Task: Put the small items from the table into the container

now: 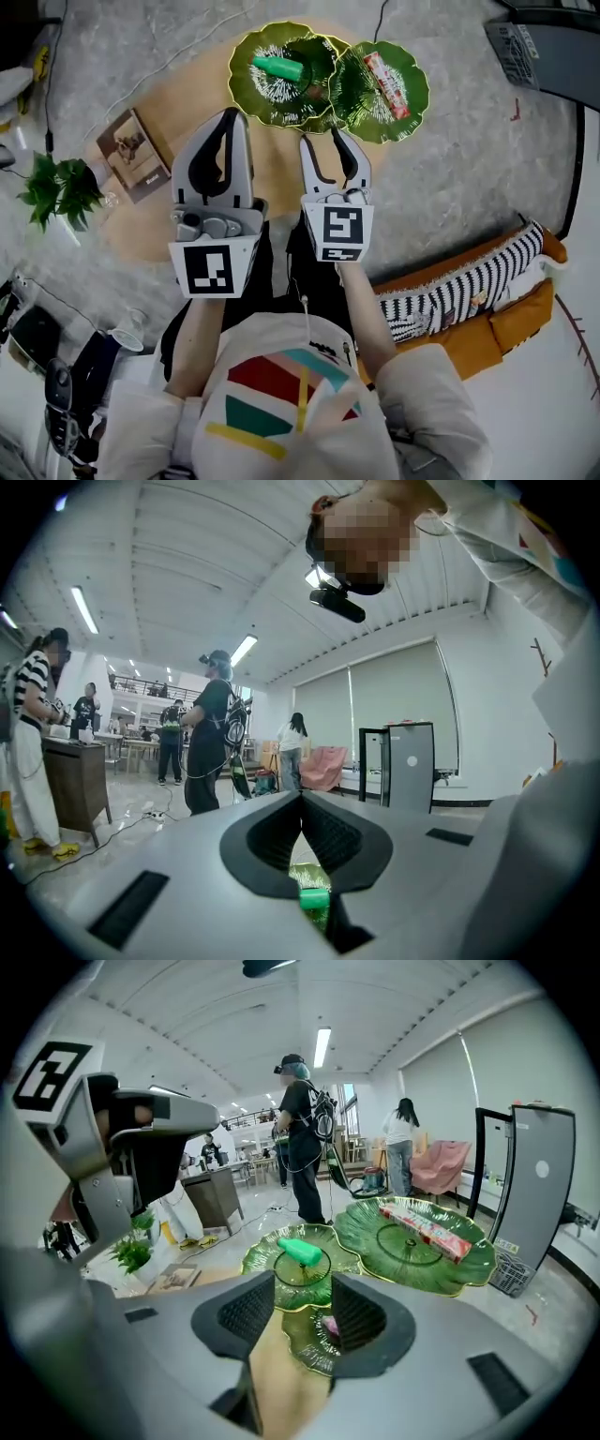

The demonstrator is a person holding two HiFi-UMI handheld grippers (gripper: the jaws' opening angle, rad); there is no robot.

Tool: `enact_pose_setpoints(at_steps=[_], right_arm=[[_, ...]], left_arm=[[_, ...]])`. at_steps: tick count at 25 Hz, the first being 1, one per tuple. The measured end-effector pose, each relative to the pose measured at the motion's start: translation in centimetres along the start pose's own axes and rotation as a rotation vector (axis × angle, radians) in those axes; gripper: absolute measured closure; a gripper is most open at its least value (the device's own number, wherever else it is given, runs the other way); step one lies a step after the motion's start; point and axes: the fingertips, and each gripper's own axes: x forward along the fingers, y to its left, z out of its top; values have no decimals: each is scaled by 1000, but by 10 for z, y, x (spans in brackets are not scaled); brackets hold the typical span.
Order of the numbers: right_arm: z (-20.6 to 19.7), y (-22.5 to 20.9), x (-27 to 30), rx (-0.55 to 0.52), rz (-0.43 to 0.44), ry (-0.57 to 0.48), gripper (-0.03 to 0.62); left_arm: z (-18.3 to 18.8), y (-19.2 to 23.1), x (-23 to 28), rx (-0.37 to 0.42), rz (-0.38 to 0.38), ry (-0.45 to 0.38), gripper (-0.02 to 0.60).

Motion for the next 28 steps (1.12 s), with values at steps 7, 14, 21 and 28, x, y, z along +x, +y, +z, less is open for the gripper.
enact_pose_setpoints(at_steps=[7, 14, 21, 28], right_arm=[[70, 35, -47, -44, 80, -67, 405], [200, 64, -104, -196, 75, -296, 580], [294, 124, -152, -299, 198, -504, 580], [312, 184, -178, -285, 341, -594, 580]], left_arm=[[79, 20, -29, 10, 63, -100, 574], [164, 47, -66, 37, 145, -248, 574], [216, 73, -116, 69, 238, -337, 574], [228, 97, -169, 67, 343, -326, 574]])
